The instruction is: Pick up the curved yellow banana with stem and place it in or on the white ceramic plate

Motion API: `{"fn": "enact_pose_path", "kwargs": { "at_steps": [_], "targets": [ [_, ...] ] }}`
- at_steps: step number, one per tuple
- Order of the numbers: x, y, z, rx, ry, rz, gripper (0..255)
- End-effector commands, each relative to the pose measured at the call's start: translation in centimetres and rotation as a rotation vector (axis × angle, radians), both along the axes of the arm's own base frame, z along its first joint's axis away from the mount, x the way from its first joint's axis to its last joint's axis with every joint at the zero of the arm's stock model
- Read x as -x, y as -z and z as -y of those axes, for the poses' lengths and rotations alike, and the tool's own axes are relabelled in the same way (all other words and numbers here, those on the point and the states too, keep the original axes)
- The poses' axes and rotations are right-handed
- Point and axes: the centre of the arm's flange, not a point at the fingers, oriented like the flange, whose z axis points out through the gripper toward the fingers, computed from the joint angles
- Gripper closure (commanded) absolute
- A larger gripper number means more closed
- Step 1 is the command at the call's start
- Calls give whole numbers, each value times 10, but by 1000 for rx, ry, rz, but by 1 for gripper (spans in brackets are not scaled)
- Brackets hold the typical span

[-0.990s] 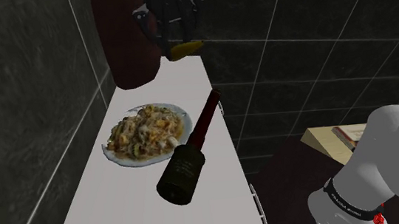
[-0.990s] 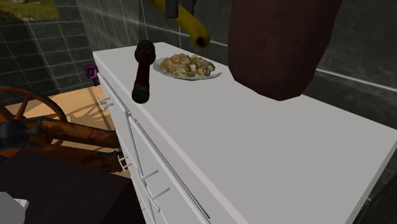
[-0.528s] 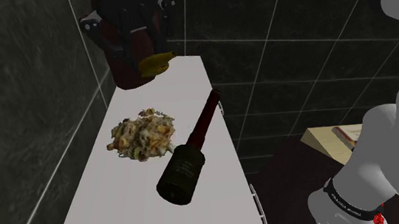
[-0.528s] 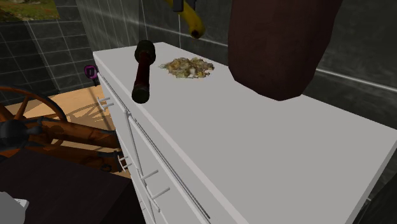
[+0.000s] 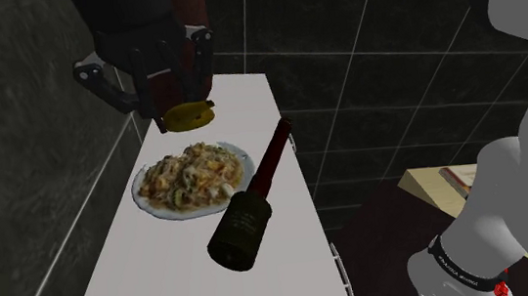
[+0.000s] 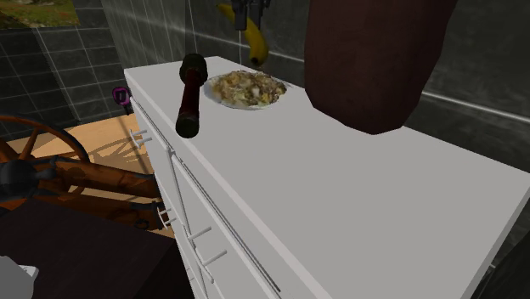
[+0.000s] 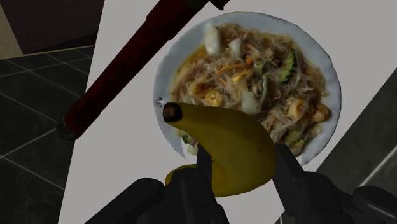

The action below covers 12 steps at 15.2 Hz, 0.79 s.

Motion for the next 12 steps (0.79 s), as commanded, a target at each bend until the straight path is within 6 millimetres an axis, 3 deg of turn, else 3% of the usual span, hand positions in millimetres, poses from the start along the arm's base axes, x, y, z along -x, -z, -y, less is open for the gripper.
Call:
{"fn": "enact_pose_path", "kwargs": {
  "at_steps": [1, 8, 12],
  "targets": [
    [0, 11, 0, -1, 0, 0, 255],
    [0, 48, 0, -1, 0, 0, 255],
    [0, 51, 0, -1, 0, 0, 255]
  ]
}}
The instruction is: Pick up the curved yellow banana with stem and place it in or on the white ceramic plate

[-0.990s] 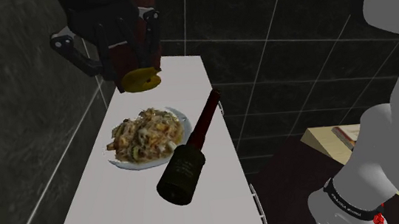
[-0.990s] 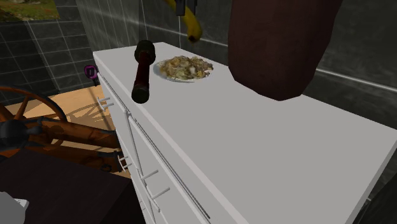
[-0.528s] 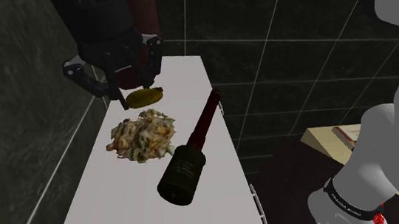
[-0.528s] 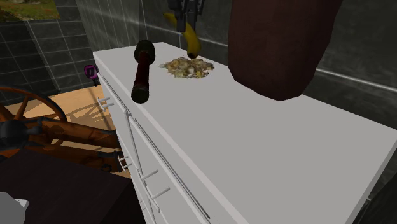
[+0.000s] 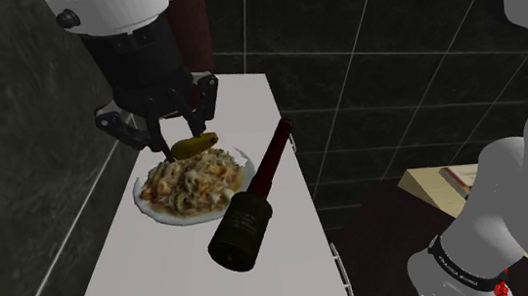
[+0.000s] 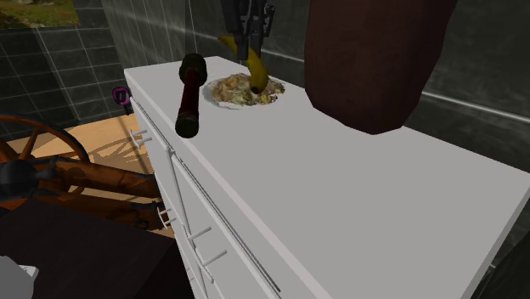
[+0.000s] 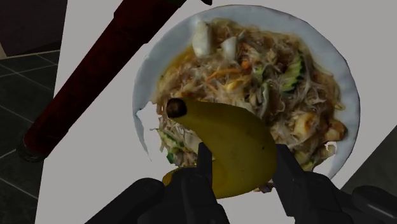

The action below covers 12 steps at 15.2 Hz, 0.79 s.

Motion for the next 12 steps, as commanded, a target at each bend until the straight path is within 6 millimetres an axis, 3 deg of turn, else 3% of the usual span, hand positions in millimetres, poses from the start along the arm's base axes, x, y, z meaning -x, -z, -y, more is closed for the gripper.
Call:
{"fn": "enact_pose_path", "kwargs": {
  "at_steps": [1, 4, 5, 10, 12],
  "targets": [
    [0, 1, 0, 0, 0, 0, 255],
    [0, 1, 0, 0, 0, 0, 255],
    [0, 1, 0, 0, 0, 0, 0],
    [0, 1, 0, 0, 0, 0, 0],
    [0, -25, -5, 0, 0, 0, 0]
  ]
}}
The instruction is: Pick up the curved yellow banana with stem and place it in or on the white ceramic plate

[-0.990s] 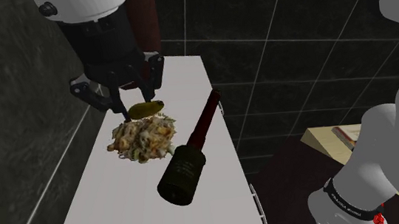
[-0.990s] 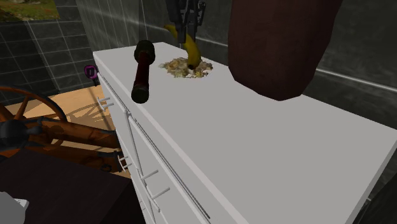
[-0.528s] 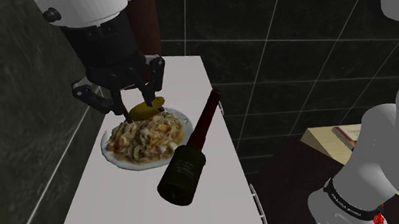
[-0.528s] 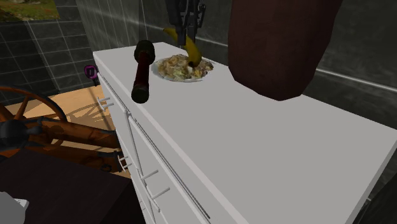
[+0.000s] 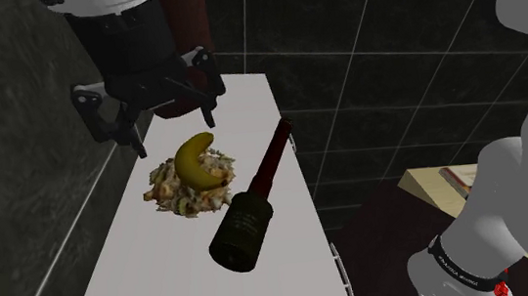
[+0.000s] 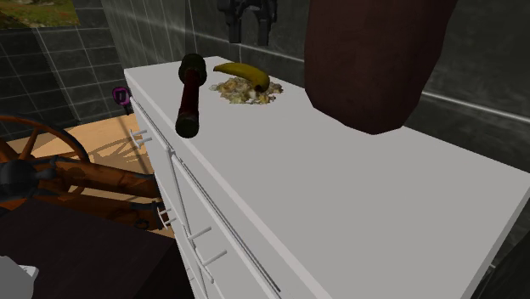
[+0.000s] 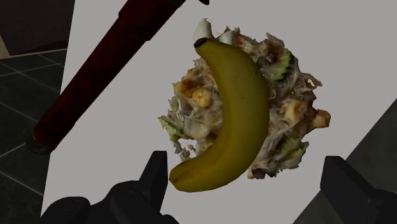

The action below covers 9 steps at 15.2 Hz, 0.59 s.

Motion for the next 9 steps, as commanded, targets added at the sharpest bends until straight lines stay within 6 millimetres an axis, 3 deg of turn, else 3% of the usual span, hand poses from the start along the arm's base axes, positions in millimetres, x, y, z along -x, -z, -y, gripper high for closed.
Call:
{"fn": "enact_pose_path", "kwargs": {
  "at_steps": [1, 2, 9],
  "targets": [
    [1, -24, -3, 1, 0, -1, 0],
    [1, -34, -5, 1, 0, -1, 0],
    [1, -34, -5, 1, 0, -1, 0]
  ]
}}
